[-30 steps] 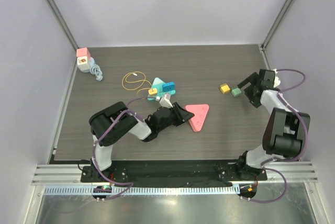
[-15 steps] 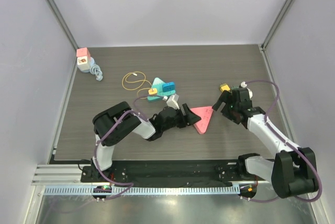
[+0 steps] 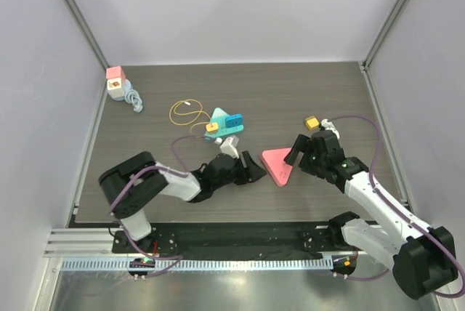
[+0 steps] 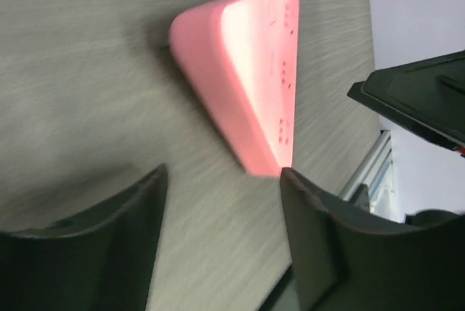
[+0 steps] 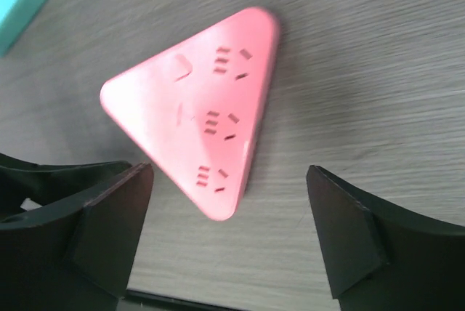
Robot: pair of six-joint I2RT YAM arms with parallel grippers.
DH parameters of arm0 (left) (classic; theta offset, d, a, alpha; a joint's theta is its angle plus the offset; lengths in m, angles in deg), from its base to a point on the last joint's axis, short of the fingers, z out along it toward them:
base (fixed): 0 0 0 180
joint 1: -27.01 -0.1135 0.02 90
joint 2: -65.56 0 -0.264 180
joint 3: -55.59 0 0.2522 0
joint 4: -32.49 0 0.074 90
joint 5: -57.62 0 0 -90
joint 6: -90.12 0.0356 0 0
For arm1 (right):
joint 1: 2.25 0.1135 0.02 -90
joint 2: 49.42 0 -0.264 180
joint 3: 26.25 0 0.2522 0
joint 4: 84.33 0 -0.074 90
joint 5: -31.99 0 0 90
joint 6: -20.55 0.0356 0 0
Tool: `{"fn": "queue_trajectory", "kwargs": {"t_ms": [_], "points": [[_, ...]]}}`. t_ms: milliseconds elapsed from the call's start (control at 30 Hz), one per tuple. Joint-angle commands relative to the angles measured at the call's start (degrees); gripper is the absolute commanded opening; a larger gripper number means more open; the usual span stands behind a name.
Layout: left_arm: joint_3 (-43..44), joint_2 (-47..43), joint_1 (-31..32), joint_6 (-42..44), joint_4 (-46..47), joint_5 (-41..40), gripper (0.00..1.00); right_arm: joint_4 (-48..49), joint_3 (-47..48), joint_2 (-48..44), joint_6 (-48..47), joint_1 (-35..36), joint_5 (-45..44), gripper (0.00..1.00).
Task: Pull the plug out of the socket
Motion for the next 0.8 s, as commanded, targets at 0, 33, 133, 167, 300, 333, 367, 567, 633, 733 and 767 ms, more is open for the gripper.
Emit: {"fn": "queue_trajectory", "kwargs": {"t_ms": [0, 33, 133, 167, 300, 333, 367, 567, 633, 733, 767], "points": [[-5.0, -9.7, 0.3, 2.0, -2.0, -3.8, 0.57, 0.0, 5.1, 1.9, 1.5, 5.0, -2.4, 0.89], [-7.4, -12.5, 0.4, 2.4, -2.9, -4.5, 0.56, 1.9, 5.8, 3.1, 2.1, 6.4, -2.1, 0.83], [-8.4, -21.2, 0.4, 4.8, -12.1, -7.7, 0.56, 4.5, 9.5, 9.5, 2.4, 11.8, -3.5, 0.78], [-8.4, -23.0, 0.5, 5.4, -17.4, -9.0, 0.56, 4.9, 11.9, 11.4, 2.8, 13.4, -4.3, 0.78], [-11.2, -30.1, 0.7, 6.2, -20.5, -13.3, 0.56, 7.7, 17.4, 22.1, 4.3, 22.8, -7.4, 0.78], [-13.4, -30.7, 0.8, 5.0, -19.6, -13.6, 0.55, 9.5, 18.3, 23.8, 5.0, 24.2, -9.0, 0.78], [-14.5, -31.6, 0.9, 4.1, -18.3, -13.4, 0.55, 10.6, 19.4, 27.5, 5.7, 25.0, -9.2, 0.78], [-19.1, -34.1, 1.0, 1.5, -15.4, -14.8, 0.54, 15.7, 23.9, 36.8, 8.1, 27.1, -10.4, 0.72], [-18.1, -32.2, 1.0, 1.5, -14.8, -14.7, 0.57, 15.4, 24.6, 39.0, 8.4, 27.1, -12.1, 0.71], [-15.2, -27.5, 1.2, 2.6, -14.3, -12.9, 0.59, 14.7, 24.7, 40.2, 9.2, 27.1, -16.8, 0.71], [-14.6, -26.8, 1.4, 3.3, -14.3, -12.5, 0.59, 14.4, 24.4, 40.3, 9.4, 26.9, -18.0, 0.71]]}}
